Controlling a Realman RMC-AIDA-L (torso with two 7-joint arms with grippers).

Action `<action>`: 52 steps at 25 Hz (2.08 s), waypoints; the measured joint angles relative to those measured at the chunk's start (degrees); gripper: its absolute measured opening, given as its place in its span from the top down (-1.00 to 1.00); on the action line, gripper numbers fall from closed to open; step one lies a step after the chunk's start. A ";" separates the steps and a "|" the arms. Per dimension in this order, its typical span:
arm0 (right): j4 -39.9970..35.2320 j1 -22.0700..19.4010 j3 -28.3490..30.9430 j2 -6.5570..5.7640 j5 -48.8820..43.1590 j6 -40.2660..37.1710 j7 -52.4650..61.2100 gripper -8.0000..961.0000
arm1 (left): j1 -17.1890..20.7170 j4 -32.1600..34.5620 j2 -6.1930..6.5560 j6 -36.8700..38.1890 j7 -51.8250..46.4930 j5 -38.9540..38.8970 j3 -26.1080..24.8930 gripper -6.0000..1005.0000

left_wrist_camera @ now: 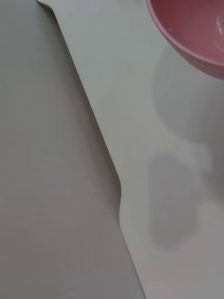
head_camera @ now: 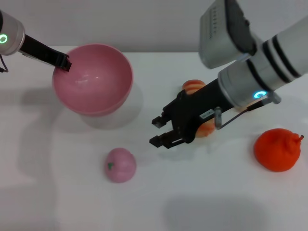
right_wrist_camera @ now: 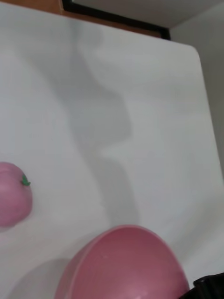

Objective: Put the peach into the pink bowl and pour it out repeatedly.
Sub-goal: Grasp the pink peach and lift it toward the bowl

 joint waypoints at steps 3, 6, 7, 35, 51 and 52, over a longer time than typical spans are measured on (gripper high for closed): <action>2.87 0.07 -3.24 0.03 1.38 4.15 -0.02 0.02 | 0.32 -0.10 0.36 -0.33 -0.25 0.01 -0.37 0.90; 4.20 0.03 -5.19 0.13 1.84 6.35 -0.03 0.02 | 0.91 -0.10 0.69 -0.59 -0.60 0.02 -0.69 0.90; 4.83 -0.04 -6.13 0.19 2.32 7.32 -0.02 0.02 | 1.14 -0.10 0.78 -0.68 -0.79 0.02 -0.71 0.90; 15.67 -0.93 -26.44 0.61 22.38 29.48 -8.98 0.02 | 1.12 -0.36 -1.35 -1.12 -1.36 0.00 0.24 0.90; 16.50 -1.15 -33.95 0.74 26.83 35.92 -9.12 0.02 | 0.93 -0.18 -2.42 -0.62 -2.11 -0.02 2.44 0.90; 16.50 -1.15 -33.97 0.74 26.85 35.99 -9.12 0.02 | 0.93 -0.15 -2.47 -0.62 -2.11 -0.02 2.58 0.90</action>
